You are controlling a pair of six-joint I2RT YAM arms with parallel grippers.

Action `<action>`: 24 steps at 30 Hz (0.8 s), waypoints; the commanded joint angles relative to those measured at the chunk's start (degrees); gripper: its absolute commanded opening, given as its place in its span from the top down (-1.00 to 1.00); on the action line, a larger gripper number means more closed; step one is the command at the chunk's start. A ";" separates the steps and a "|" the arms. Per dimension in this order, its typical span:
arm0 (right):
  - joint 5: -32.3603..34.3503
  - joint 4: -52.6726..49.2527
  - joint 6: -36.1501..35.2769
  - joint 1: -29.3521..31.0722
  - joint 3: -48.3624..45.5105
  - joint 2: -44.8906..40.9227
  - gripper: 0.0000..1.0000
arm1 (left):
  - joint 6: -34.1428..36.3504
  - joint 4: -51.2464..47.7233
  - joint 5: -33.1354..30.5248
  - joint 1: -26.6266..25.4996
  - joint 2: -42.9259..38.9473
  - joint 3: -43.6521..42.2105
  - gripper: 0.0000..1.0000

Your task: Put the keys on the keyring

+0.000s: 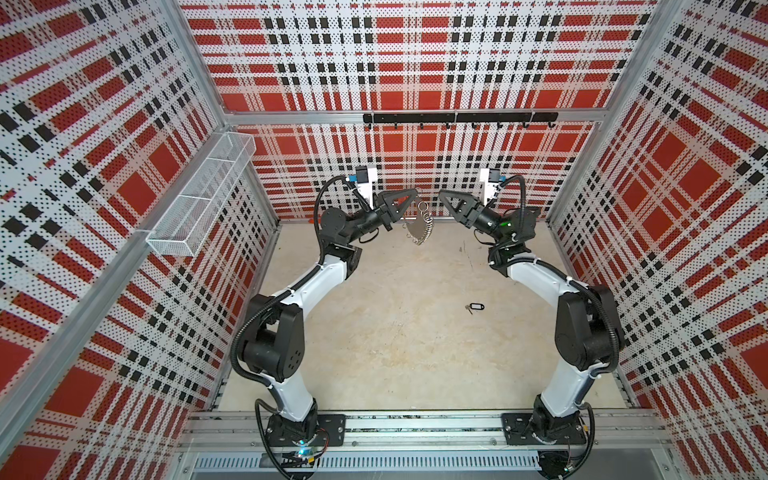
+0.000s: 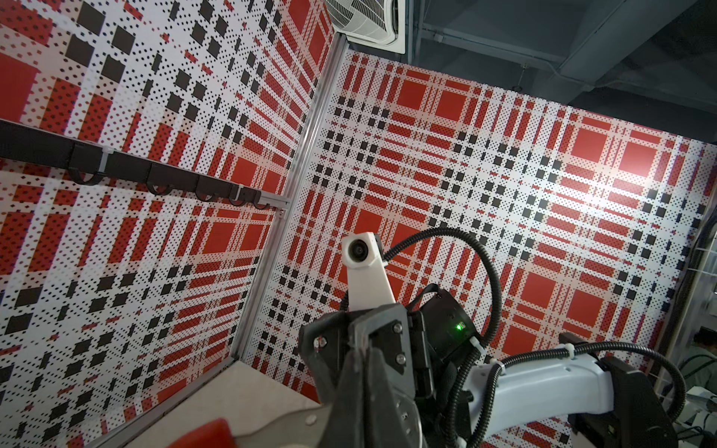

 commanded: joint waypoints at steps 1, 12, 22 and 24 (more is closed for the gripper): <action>0.69 -2.70 -2.80 0.11 0.37 -3.26 0.25 | 0.28 1.84 0.41 0.30 -1.64 0.73 1.00; -6.94 -20.49 -13.81 2.13 9.40 -2.59 0.17 | 0.95 -2.59 6.47 1.06 -0.91 3.11 1.00; -4.87 -42.67 -30.99 2.48 14.33 -4.17 0.15 | 46.34 -67.56 1.39 1.25 -1.94 21.29 1.00; -4.68 -45.28 -33.93 2.46 14.56 -4.74 0.15 | 52.68 -78.12 -0.61 1.42 -0.63 26.50 1.00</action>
